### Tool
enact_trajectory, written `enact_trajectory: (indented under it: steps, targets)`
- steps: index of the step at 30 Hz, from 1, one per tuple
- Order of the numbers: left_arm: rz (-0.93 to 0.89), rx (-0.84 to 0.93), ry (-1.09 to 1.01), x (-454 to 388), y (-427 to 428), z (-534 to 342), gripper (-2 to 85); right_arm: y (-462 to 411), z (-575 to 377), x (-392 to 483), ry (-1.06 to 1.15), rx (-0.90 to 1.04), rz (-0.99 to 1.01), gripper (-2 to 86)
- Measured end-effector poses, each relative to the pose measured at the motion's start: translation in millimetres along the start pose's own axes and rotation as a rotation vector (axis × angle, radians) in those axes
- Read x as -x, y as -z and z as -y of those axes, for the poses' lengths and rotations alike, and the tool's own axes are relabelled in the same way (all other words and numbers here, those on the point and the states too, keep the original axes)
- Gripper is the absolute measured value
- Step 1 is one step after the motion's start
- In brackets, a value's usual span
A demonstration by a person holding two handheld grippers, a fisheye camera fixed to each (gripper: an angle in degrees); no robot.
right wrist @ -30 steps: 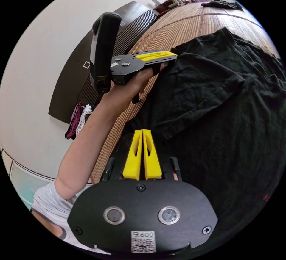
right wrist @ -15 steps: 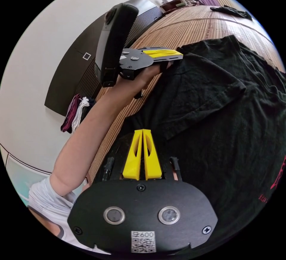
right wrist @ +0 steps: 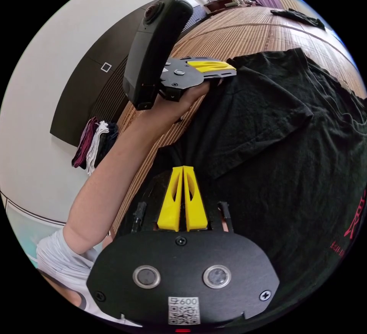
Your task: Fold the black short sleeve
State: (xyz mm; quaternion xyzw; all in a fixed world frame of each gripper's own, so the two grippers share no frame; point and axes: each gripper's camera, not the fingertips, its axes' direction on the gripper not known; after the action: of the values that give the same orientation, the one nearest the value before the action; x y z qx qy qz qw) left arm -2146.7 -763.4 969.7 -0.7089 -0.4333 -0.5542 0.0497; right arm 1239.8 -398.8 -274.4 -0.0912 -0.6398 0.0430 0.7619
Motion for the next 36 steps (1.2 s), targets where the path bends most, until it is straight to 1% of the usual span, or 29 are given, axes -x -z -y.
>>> enact_trajectory:
  steps: [7, 9, 13, 15, 18, 23, 25, 31, 36]
  targets:
    - [0.036, -0.019, -0.009, -0.4, 14.0, -4.6, 0.3, -1.0, 3.2, -38.9, -0.009, -0.006, 0.06, -0.9]
    - [0.064, -0.026, -0.013, -2.7, 19.2, -6.5, 0.3, -0.5, 4.3, -44.3, -0.006, -0.006, 0.055, -0.9]
    - [0.188, -0.032, -0.048, -19.8, 27.6, -12.2, 0.5, 2.0, 6.4, -58.6, -0.007, -0.006, 0.058, -0.9]
    - [0.207, -0.035, -0.047, -19.1, 30.6, -13.1, 0.5, 3.6, 7.1, -64.3, -0.005, -0.007, 0.059, -0.9]
    - [0.127, -0.034, -0.003, 4.6, 35.8, -13.5, 0.6, 6.5, 8.9, -72.6, -0.006, -0.006, 0.057, -0.9]
    - [-0.173, -0.031, 0.14, 77.7, 36.2, -18.6, 0.7, 11.9, 12.7, -80.8, 0.004, -0.006, 0.03, -0.9]
    - [-0.23, -0.034, 0.17, 92.8, 35.7, -21.3, 0.7, 13.9, 13.9, -84.7, 0.003, -0.007, 0.029, -0.9]
    - [-0.224, -0.045, 0.174, 99.6, 45.5, -25.1, 0.7, 23.4, 16.6, -99.2, 0.003, -0.009, 0.041, -0.9]
    - [-0.162, -0.046, 0.146, 89.7, 53.8, -25.8, 0.7, 31.1, 19.1, -104.8, 0.011, -0.009, 0.031, -0.9]
